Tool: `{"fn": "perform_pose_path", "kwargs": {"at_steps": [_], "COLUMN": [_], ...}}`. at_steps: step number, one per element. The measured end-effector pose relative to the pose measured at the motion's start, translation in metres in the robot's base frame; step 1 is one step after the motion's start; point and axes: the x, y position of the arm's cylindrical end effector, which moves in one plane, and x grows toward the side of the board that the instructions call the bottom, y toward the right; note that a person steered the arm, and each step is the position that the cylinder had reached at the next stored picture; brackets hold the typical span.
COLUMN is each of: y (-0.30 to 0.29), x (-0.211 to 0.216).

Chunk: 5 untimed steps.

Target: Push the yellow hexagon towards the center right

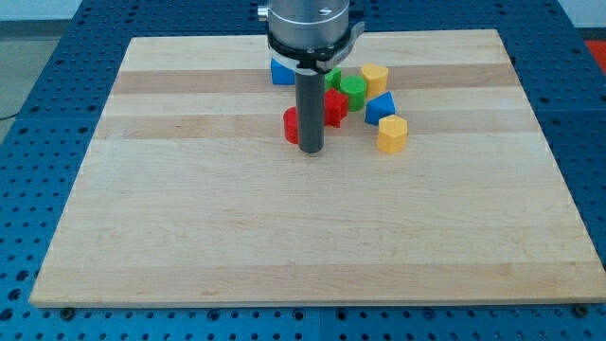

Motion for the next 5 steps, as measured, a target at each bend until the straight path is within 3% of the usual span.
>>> {"fn": "perform_pose_path", "kwargs": {"at_steps": [1, 3, 5], "y": [0.02, 0.122, 0.128], "x": [-0.001, -0.016, 0.01]}}
